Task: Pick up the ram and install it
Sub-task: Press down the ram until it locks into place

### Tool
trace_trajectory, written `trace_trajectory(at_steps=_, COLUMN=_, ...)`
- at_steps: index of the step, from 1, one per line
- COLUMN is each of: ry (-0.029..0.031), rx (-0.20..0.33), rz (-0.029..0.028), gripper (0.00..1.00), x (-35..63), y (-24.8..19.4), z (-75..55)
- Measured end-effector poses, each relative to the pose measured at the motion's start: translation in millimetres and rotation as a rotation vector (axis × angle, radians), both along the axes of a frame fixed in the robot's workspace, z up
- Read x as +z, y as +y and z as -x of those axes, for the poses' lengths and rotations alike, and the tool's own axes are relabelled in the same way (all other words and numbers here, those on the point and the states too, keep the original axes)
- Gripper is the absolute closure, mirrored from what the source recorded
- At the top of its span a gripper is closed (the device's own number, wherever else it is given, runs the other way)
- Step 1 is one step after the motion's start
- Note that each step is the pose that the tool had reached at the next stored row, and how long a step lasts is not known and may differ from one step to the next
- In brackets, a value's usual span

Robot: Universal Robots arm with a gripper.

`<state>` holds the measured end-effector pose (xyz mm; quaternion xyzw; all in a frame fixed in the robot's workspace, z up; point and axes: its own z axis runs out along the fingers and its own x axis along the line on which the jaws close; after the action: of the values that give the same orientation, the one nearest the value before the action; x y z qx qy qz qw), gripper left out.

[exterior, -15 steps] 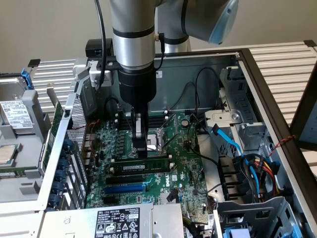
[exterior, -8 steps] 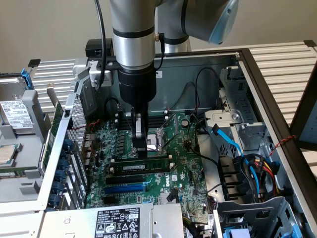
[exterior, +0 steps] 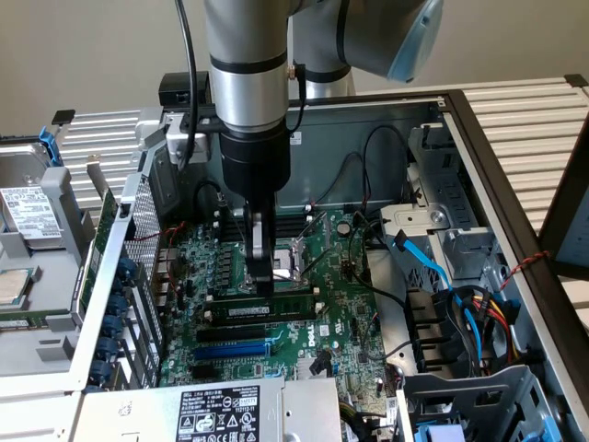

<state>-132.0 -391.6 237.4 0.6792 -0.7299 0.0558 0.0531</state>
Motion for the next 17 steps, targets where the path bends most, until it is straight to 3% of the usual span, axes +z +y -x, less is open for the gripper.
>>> trace_trajectory(at_steps=17, ry=0.0000, rx=0.000, rz=0.0000, gripper=0.90, x=-4.2, y=0.0, z=0.0)
